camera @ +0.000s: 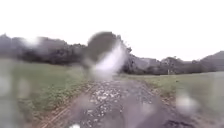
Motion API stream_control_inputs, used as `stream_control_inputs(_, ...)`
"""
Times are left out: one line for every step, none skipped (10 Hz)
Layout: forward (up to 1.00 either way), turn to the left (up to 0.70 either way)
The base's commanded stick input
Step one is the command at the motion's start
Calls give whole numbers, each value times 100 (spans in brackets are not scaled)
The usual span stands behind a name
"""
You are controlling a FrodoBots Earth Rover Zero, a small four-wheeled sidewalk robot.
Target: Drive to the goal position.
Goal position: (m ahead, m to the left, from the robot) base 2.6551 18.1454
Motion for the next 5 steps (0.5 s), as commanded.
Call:
stream_control_inputs(85, 0)
stream_control_inputs(85, 0)
stream_control_inputs(85, 0)
stream_control_inputs(85, 0)
stream_control_inputs(85, 0)
